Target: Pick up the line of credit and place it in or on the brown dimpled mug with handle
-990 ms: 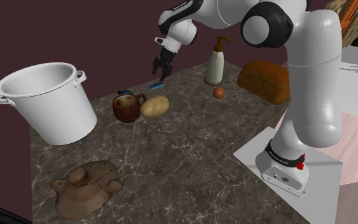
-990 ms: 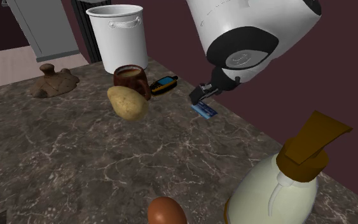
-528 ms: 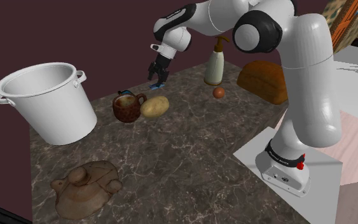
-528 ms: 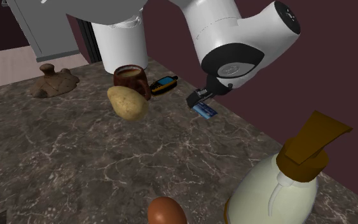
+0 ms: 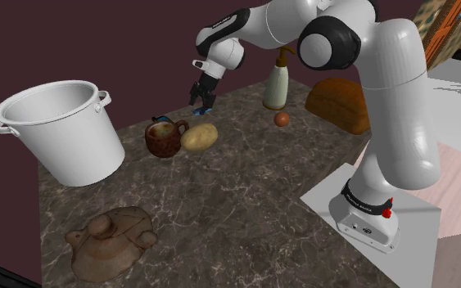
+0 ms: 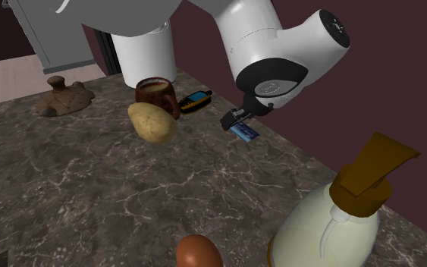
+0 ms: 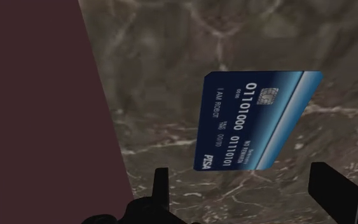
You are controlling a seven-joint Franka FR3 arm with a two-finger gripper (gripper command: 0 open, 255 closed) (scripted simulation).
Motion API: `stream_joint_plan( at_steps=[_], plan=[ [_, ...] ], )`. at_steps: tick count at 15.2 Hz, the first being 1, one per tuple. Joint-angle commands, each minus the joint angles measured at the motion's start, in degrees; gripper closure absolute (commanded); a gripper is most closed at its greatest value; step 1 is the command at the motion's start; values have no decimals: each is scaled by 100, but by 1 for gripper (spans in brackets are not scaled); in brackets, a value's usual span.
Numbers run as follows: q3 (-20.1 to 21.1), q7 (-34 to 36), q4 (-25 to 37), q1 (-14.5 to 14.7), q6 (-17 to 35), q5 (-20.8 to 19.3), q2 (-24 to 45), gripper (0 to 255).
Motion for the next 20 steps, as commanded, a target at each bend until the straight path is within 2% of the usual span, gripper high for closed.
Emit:
stream_joint_plan(
  at_steps=[1,2,11,20],
  plan=[
    [0,0,0,0,1,1,0,0],
    [0,0,0,0,1,1,0,255],
    [0,0,0,0,1,1,0,255],
    [-118,365,172,51,-353,-267,-322,255]
  ],
)
